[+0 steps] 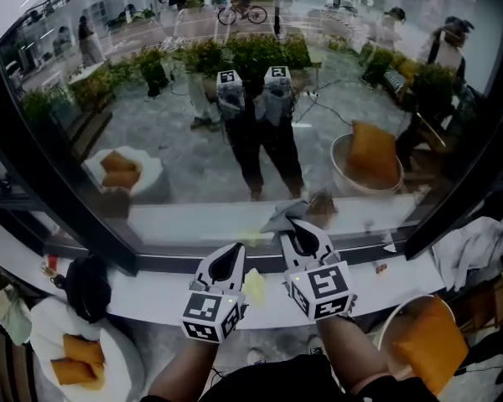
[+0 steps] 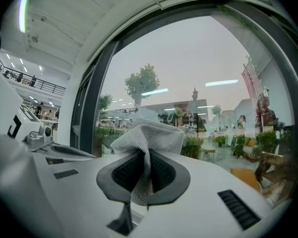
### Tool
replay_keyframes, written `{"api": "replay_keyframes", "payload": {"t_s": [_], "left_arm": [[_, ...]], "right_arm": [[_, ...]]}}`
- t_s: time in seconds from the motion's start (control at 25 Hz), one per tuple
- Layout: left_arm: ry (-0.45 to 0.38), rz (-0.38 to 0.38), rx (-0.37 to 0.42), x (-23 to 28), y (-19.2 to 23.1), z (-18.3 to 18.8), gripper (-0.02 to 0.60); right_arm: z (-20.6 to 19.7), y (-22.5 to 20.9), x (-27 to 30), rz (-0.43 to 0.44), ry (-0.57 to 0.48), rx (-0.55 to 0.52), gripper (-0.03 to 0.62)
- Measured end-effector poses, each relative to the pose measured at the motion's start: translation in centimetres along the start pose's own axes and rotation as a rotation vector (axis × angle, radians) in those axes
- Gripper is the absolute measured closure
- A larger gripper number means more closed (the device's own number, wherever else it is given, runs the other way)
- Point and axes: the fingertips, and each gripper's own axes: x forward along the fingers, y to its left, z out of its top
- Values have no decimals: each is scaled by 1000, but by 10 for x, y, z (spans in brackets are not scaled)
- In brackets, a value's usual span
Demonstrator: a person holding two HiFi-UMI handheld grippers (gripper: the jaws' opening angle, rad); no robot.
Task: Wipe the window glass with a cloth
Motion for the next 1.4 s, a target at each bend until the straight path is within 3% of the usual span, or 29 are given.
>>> {"api": "replay_keyframes", "payload": {"t_s": [0.44, 1.4], "left_arm": [[22, -40, 26, 25, -3, 4, 574], [23, 69, 22, 98, 4, 10, 574]], "right_arm": [[18, -25, 36, -34, -25, -9, 554], [29, -90, 118, 55, -13, -32, 554]]}}
